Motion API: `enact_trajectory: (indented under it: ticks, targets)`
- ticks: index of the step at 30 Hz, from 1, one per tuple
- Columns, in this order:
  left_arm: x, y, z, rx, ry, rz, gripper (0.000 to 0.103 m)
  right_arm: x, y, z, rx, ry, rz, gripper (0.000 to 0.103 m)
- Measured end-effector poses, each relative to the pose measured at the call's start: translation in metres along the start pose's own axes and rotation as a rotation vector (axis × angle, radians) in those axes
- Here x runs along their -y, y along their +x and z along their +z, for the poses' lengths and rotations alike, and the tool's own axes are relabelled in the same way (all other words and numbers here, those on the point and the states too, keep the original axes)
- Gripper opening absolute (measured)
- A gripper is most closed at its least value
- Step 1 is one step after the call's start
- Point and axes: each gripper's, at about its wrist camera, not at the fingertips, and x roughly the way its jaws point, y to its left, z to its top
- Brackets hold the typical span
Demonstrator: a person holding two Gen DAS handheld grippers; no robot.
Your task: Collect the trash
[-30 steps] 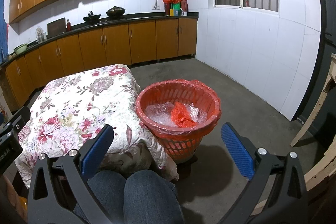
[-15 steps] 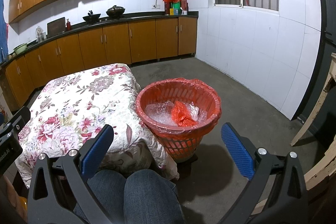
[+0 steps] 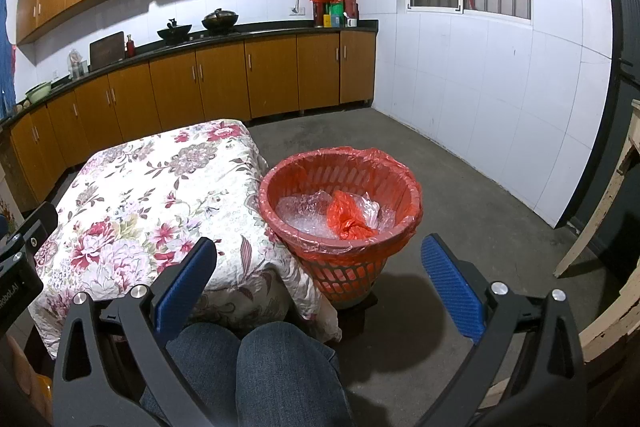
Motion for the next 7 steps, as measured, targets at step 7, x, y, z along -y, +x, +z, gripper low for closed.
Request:
enact_trajectory:
  ticks: [7]
  targets:
    - [-0.0011,0.0,-0.0016,0.0,0.0,0.0,0.099,0.0014,0.0006,0.0012,0.0,0.0,0.0,0.101]
